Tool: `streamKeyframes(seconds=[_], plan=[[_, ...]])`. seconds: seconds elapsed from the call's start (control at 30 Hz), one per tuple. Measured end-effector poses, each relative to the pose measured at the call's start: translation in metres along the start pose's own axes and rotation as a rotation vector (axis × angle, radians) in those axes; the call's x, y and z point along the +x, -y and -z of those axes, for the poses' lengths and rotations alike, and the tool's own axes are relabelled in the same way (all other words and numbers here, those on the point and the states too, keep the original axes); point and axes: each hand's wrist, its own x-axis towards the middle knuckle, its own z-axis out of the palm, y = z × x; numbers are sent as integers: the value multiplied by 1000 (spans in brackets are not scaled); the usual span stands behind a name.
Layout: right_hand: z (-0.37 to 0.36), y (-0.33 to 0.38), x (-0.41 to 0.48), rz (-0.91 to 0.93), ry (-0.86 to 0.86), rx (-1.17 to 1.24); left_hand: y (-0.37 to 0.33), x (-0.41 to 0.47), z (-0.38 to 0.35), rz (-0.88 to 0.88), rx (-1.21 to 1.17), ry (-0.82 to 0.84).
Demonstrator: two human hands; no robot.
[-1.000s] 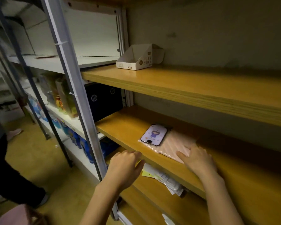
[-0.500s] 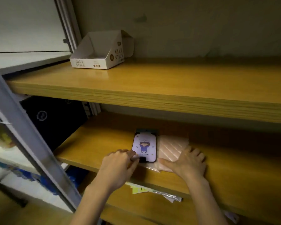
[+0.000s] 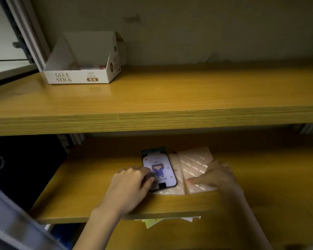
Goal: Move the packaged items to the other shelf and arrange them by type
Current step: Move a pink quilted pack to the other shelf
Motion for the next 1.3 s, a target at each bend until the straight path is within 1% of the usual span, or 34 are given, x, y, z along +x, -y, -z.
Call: streamKeyframes(seconds=[0.13, 0.27, 0.5, 0.63, 0.77, 0.9, 1.0, 1.13, 1.3], plan=[[0, -14, -7, 50, -71, 226, 2, 8, 1, -81, -24, 10], [2, -37, -15, 72, -224, 395, -6, 18, -3, -149, -51, 40], [7, -84, -51, 156, -357, 656, -55, 24, -18, -363, -111, 61], [18, -120, -79, 176, -435, 808, -88, 29, -15, -439, -117, 48], [28, -177, -108, 205, -488, 958, -148, 32, -17, -504, -96, 43], [39, -240, -137, 179, -598, 1056, -225, 27, -27, -580, -146, 61], [51, -291, -155, 132, -670, 1068, -284, 21, -34, -629, -172, 62], [73, -358, -172, 64, -706, 1087, -362, 9, -35, -668, -173, 45], [95, -435, -181, 94, -752, 1076, -446, -5, -41, -693, -149, -15]])
